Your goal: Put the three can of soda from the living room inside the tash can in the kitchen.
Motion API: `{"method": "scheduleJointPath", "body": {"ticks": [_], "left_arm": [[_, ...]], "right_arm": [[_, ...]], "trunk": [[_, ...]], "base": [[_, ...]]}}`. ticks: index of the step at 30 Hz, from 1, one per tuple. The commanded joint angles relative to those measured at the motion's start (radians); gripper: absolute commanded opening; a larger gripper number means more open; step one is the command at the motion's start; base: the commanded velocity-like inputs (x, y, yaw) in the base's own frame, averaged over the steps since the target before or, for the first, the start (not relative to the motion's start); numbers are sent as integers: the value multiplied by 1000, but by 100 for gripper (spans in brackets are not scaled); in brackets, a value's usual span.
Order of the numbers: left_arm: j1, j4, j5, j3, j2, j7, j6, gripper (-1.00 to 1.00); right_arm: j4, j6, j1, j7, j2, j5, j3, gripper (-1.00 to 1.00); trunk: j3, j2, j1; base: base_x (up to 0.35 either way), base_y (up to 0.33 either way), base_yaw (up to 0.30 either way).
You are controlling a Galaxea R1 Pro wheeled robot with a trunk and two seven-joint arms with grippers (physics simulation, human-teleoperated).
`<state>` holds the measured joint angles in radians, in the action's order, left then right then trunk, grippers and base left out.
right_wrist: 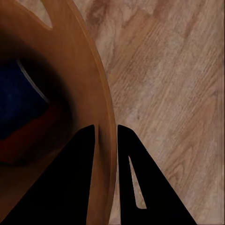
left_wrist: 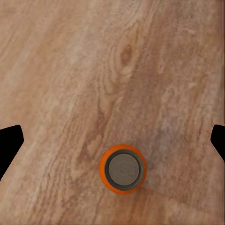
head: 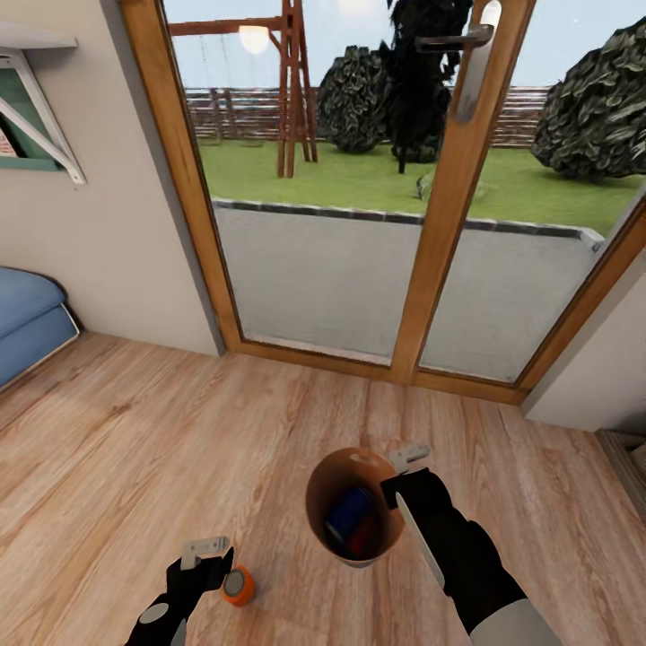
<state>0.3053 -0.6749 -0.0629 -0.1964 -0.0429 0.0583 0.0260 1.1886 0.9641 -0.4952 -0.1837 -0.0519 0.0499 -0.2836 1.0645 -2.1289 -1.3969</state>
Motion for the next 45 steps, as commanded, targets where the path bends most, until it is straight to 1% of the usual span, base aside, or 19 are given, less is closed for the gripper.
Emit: {"method": "scheduleJointPath", "body": {"ticks": [1, 21, 32, 45], "left_arm": [[0, 0, 0, 0, 0, 0, 0, 100], [0, 0, 0, 1, 0, 0, 0, 100], [0, 0, 0, 2, 0, 0, 0, 100], [0, 2, 0, 3, 0, 0, 0, 100]], "right_arm": [[0, -2, 0, 6, 0, -18, 0, -100], [0, -2, 0, 6, 0, -18, 0, -100], [0, -2, 0, 6, 0, -18, 0, -100], [2, -2, 0, 6, 0, -18, 0, -100]], "trunk": [[0, 0, 0], [1, 0, 0], [16, 0, 0], [78, -91, -50]], "base": [[0, -48, 0], [46, -6, 0], [1, 0, 0], [0, 0, 0]]}}
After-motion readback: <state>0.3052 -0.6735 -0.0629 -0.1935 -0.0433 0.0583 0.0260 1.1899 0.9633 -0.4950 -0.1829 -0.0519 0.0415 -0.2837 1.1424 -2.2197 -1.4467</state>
